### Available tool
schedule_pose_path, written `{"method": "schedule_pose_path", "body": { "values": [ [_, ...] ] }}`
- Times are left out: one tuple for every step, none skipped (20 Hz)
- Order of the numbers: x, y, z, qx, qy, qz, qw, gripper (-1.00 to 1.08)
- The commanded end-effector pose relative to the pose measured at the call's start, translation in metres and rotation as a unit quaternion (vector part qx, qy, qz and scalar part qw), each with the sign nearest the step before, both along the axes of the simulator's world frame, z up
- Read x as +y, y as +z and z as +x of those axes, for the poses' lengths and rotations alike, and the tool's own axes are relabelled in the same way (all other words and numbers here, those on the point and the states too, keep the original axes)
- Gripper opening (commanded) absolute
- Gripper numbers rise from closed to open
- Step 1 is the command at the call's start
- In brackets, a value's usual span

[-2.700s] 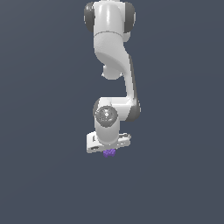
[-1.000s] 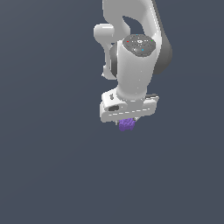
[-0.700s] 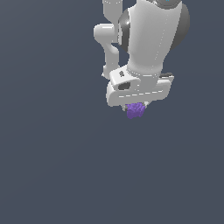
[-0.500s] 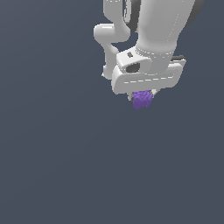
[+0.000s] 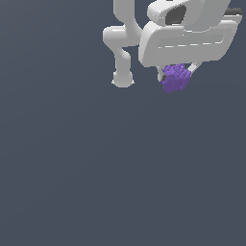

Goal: Pick up the object and move it to a goal position.

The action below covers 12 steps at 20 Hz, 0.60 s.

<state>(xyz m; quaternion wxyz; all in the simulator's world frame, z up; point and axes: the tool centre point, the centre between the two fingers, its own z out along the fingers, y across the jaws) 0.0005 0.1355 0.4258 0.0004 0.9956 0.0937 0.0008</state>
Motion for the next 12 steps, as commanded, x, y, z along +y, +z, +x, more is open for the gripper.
{"method": "schedule_pose_path", "body": {
  "values": [
    [0.005, 0.015, -0.003, 0.001, 0.000, 0.000, 1.0000, -1.00],
    [0.007, 0.019, -0.003, 0.001, 0.000, 0.000, 1.0000, -1.00],
    [0.009, 0.023, -0.004, 0.001, 0.000, 0.000, 1.0000, -1.00],
    [0.010, 0.026, -0.005, 0.001, 0.000, 0.000, 1.0000, -1.00],
    [0.012, 0.029, -0.005, 0.001, 0.000, 0.000, 1.0000, -1.00],
    [0.013, 0.032, -0.005, 0.001, 0.000, 0.000, 1.0000, -1.00],
    [0.014, 0.034, -0.005, 0.001, 0.000, 0.000, 1.0000, -1.00],
    [0.014, 0.035, -0.005, 0.001, 0.000, 0.000, 1.0000, -1.00],
    [0.015, 0.036, -0.005, 0.001, 0.000, 0.000, 1.0000, -1.00],
    [0.015, 0.037, -0.005, 0.001, 0.000, 0.000, 1.0000, -1.00],
    [0.015, 0.037, -0.005, 0.001, 0.000, 0.000, 1.0000, -1.00],
    [0.015, 0.037, -0.005, 0.001, 0.000, 0.000, 1.0000, -1.00]
  ]
}}
